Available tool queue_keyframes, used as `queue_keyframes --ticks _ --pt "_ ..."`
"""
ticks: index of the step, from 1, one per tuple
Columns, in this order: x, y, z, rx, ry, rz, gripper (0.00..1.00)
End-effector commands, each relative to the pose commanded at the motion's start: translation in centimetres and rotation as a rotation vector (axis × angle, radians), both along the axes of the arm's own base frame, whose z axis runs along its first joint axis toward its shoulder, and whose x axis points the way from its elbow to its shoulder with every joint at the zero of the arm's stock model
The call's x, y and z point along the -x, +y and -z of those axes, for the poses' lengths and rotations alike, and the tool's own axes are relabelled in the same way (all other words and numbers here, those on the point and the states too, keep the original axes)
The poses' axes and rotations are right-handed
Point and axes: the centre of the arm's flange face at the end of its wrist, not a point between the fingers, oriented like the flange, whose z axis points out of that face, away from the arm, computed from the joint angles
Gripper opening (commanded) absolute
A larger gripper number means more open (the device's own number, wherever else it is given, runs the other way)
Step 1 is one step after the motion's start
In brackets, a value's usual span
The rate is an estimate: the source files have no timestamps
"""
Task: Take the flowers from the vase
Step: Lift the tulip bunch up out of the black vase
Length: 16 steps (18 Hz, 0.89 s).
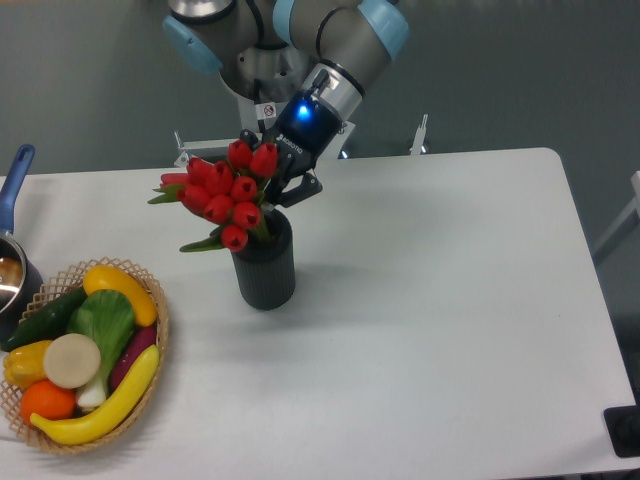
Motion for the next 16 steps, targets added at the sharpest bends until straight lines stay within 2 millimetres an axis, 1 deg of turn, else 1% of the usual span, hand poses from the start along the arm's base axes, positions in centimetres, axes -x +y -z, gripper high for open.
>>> queue_keyframes --ticks 4,11,13,16 --pt "0.2 0.0 -1.9 -0.036 -0.066 -0.018 0.32" --pt "1.4 0.1 -5.3 -0.029 -0.156 -0.084 0.32" --pt "1.7 0.2 -6.1 -0.026 -0.178 -0.1 0.32" --pt "1.9 0.2 -6.7 -0.026 -0.194 -0.11 0.32"
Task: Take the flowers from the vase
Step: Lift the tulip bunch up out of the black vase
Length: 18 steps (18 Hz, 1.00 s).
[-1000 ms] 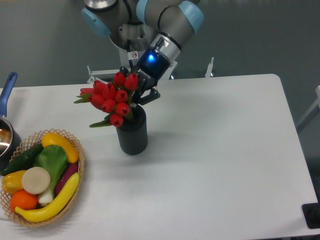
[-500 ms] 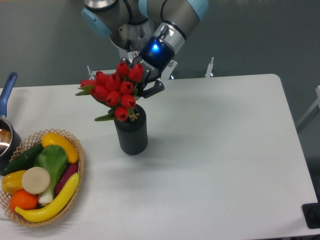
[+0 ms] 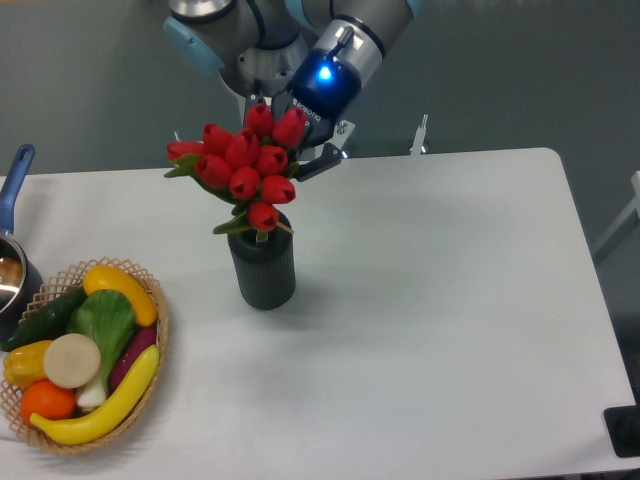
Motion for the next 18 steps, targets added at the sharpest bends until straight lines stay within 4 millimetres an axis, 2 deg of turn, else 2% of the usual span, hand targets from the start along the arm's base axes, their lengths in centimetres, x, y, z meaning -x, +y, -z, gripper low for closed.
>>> queue_keyframes --ticks 9,13,18 --pt "1.7 -0.5 -3.4 -0.013 -0.059 -0.059 0.32" --pt "3.2 -1.6 -5.1 -0.047 -0.085 -0.087 0.32" --pt "4.7 -2.7 -6.1 -0.058 -0.082 -0.126 0.32"
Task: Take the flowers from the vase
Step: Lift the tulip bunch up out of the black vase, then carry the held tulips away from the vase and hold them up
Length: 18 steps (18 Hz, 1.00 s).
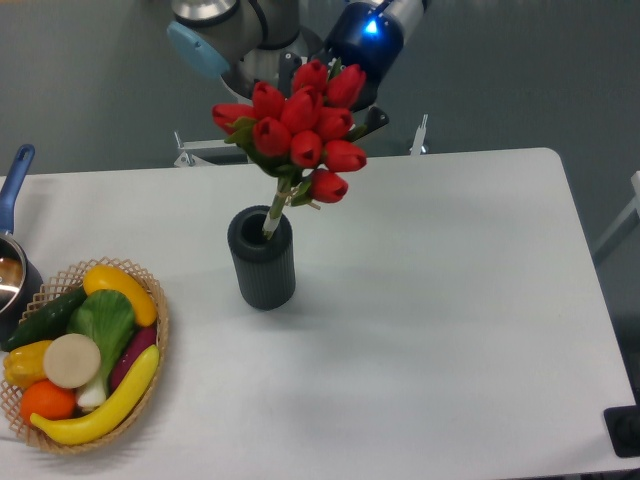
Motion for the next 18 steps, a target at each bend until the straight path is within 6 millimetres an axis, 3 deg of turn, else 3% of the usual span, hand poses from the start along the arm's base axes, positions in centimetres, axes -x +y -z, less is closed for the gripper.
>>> queue_keyframes --ticks 8,14,18 --pt "2.2 -1.5 0.1 0.006 0.012 -0.049 0.32" --pt "5.6 -1.7 0.7 0.026 0.002 -0.077 0.32" --pt "8.0 -1.9 0.7 0.16 0.059 -0.176 0.33"
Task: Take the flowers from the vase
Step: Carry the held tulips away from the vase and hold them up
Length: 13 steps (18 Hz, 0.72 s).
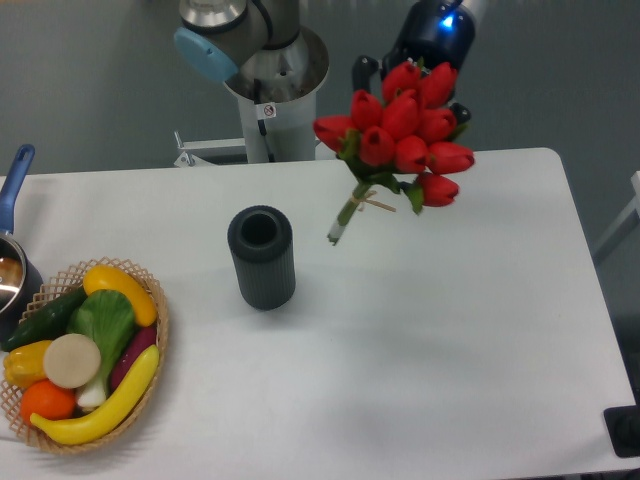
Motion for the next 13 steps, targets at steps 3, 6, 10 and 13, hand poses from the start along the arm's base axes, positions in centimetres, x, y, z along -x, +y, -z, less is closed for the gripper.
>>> queue_keyframes --ticks 3,6,10,13 --pt "0.9 -0.6 0.4 0.109 0.033 -0.078 0.33" --pt "1.4 -1.3 1.6 0.221 0.05 -0.154 0.33" --pt "1.8 -1.6 2.6 0.288 0.123 -0.136 0.33" --pt "2.5 -2.2 3.7 0.375 0.153 -0.159 0.33"
